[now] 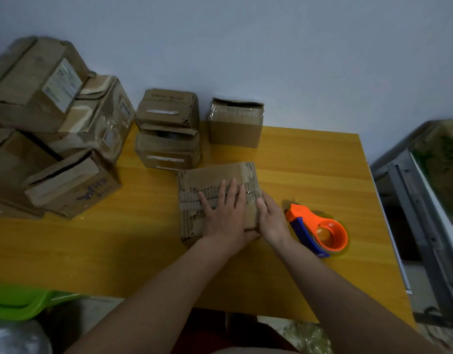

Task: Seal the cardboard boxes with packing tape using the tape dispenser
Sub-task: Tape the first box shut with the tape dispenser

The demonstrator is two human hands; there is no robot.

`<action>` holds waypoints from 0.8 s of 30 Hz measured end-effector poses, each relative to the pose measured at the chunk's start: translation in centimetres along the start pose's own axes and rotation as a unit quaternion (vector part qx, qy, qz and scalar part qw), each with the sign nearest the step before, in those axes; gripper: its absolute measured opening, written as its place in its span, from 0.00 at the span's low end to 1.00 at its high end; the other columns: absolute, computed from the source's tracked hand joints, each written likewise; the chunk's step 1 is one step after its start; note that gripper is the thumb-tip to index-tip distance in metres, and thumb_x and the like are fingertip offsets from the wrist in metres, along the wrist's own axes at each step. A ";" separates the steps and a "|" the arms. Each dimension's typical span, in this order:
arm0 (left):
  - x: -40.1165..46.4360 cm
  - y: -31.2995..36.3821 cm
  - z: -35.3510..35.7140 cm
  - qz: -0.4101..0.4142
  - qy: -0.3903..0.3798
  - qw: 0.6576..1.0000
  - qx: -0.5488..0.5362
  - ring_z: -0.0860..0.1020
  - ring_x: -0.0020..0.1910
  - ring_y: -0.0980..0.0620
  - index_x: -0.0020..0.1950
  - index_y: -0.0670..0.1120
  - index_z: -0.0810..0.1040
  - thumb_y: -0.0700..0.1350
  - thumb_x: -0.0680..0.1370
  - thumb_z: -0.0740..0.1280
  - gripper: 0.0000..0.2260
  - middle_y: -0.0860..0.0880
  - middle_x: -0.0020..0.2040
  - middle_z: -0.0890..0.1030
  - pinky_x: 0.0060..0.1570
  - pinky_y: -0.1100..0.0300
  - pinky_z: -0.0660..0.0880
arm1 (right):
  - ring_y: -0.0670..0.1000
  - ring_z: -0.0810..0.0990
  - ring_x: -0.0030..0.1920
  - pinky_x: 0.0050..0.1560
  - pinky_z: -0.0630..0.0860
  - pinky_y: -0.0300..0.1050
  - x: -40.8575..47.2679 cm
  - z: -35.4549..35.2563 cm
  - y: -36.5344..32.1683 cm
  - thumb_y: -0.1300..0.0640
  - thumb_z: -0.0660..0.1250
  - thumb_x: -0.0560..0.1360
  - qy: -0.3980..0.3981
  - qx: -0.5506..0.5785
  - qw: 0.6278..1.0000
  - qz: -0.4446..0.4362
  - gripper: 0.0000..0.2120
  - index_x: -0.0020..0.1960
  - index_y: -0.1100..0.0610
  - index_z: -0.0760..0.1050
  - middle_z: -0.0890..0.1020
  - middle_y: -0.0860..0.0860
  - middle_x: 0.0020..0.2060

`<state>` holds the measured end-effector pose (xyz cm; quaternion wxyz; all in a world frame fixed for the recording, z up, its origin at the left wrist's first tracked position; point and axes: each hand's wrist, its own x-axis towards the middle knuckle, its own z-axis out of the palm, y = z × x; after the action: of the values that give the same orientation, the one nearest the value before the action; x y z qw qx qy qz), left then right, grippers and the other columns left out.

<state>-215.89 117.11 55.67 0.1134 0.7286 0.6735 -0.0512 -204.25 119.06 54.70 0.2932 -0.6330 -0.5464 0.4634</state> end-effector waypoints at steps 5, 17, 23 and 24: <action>-2.5 -5.3 -0.7 -0.052 0.059 0.994 -0.075 0.37 0.77 0.47 0.79 0.51 0.42 0.76 0.71 0.41 0.44 0.46 0.79 0.38 0.72 0.47 0.34 | 0.55 0.72 0.66 0.60 0.67 0.38 1.5 -2.5 -1.1 0.57 0.57 0.81 -0.007 -0.051 0.999 -0.010 0.16 0.68 0.59 0.71 0.76 0.56 0.64; -3.8 -10.2 1.1 -0.184 0.140 0.912 -0.339 0.64 0.65 0.49 0.73 0.50 0.61 0.59 0.72 0.70 0.34 0.47 0.66 0.66 0.62 0.52 0.67 | 0.57 0.66 0.70 0.70 0.63 0.49 0.0 -0.1 -3.7 0.66 0.55 0.78 0.103 0.105 0.979 0.138 0.25 0.75 0.64 0.57 0.66 0.59 0.71; -6.3 -7.2 2.7 -0.190 0.131 0.897 -0.378 0.65 0.55 0.50 0.73 0.62 0.59 0.68 0.68 0.68 0.37 0.51 0.55 0.61 0.55 0.56 0.69 | 0.56 0.55 0.76 0.75 0.55 0.53 -0.4 -0.9 -4.8 0.64 0.60 0.78 0.004 -0.067 0.997 -0.045 0.27 0.75 0.56 0.59 0.58 0.55 0.75; -6.4 -6.7 2.9 -0.187 0.130 0.897 -0.378 0.66 0.55 0.50 0.74 0.62 0.59 0.69 0.68 0.67 0.38 0.50 0.55 0.61 0.54 0.56 0.70 | 0.55 0.51 0.77 0.76 0.51 0.55 -1.9 -0.5 -4.3 0.59 0.63 0.78 -0.032 -0.147 0.983 -0.101 0.25 0.73 0.53 0.64 0.55 0.53 0.77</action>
<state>-222.85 110.69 53.68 0.2801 0.4918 0.7746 0.2822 -205.56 118.31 59.12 0.2247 -0.5957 -0.6789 0.3658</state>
